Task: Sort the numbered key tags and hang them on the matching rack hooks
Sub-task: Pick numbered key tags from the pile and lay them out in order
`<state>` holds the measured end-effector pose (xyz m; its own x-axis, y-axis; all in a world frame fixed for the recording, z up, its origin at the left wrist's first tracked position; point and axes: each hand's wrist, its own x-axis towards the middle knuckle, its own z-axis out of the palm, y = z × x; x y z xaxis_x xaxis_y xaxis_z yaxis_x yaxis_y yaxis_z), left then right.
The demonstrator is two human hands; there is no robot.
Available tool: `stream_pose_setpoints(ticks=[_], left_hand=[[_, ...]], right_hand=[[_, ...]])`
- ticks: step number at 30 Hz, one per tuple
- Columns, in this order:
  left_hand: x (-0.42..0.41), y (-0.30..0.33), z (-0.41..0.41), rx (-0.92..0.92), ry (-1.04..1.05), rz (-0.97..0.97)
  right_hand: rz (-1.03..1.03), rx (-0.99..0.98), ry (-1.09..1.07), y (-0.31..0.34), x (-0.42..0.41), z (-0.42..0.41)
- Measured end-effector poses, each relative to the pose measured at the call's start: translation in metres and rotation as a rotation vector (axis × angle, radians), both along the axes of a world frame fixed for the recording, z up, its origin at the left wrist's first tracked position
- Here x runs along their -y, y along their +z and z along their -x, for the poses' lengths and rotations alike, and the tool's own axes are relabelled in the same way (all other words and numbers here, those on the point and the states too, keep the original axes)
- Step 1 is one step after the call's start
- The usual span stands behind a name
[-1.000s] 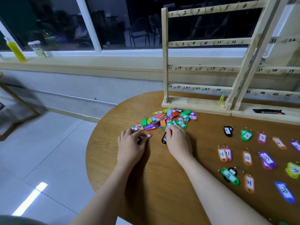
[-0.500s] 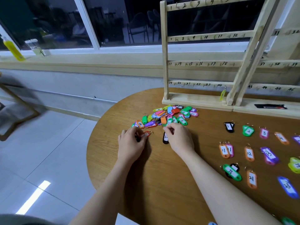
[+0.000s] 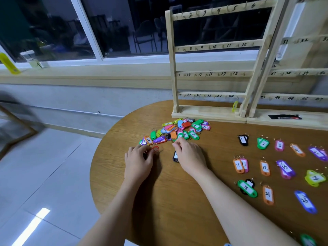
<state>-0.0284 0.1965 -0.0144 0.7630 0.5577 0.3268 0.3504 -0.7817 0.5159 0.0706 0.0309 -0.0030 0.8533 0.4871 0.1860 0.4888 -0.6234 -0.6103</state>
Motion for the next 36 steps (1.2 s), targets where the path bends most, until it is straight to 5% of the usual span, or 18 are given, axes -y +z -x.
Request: stream_pose_setpoints(ticks=[6, 14, 20, 25, 36], left_hand=[[0.009, 0.002, 0.003, 0.054, -0.017, -0.224], [0.014, 0.005, 0.006, 0.136, 0.034, -0.399], [0.029, 0.008, 0.011, 0.162, -0.149, -0.453], [0.079, 0.013, 0.028, 0.125, -0.299, -0.374], [0.222, 0.048, 0.039, -0.04, -0.546, 0.148]], right_hand=[[-0.058, -0.034, 0.05, 0.006, 0.0, 0.01], [-0.473, -0.275, 0.071, 0.057, 0.042, 0.045], [-0.728, -0.561, 0.009, 0.085, 0.124, 0.065], [-0.871, -0.599, -0.181, 0.095, 0.226, 0.083], [-0.939, -0.38, -0.524, 0.065, 0.375, 0.139]])
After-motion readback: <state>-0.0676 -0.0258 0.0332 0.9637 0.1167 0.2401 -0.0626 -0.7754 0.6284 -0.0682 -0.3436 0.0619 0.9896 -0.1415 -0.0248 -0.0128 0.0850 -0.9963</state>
